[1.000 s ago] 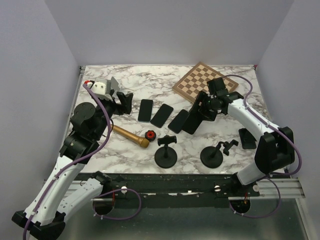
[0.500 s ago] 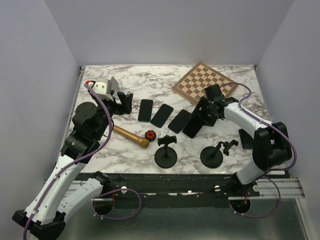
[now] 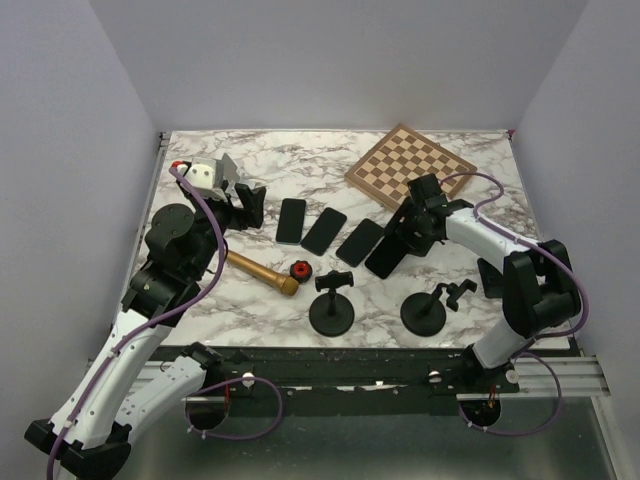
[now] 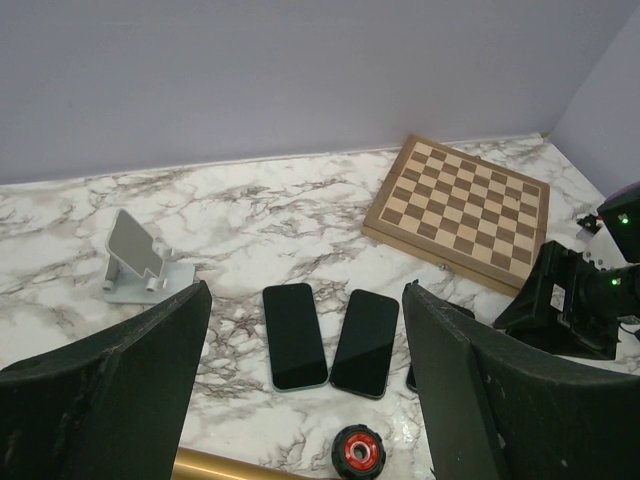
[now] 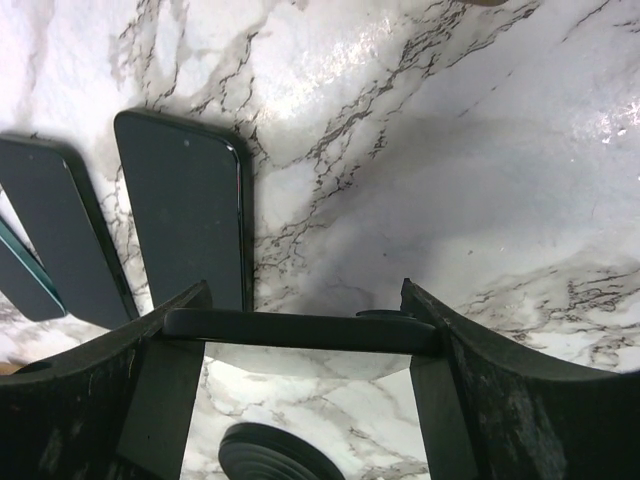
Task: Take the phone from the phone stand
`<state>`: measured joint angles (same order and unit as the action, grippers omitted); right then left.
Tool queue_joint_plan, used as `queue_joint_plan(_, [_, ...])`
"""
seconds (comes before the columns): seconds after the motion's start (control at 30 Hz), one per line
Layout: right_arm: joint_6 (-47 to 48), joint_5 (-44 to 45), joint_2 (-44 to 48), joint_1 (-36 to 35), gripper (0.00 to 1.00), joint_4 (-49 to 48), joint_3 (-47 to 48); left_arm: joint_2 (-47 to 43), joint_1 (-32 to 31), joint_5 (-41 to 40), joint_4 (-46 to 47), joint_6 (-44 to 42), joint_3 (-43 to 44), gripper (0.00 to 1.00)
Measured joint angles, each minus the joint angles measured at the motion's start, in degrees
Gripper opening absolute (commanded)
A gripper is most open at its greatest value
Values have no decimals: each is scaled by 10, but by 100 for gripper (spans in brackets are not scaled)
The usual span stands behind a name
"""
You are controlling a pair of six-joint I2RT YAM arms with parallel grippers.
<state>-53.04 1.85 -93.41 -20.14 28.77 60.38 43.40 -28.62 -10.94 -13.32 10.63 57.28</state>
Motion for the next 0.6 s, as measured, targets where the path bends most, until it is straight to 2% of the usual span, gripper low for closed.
queue_joint_plan(0.37, [-2,72,-62,0,6,11,35,3,0,0,0,0,0,85])
queue_joint_plan(0.6, [0,77,-75,0,17,3,23,3,0,0,0,0,0,85])
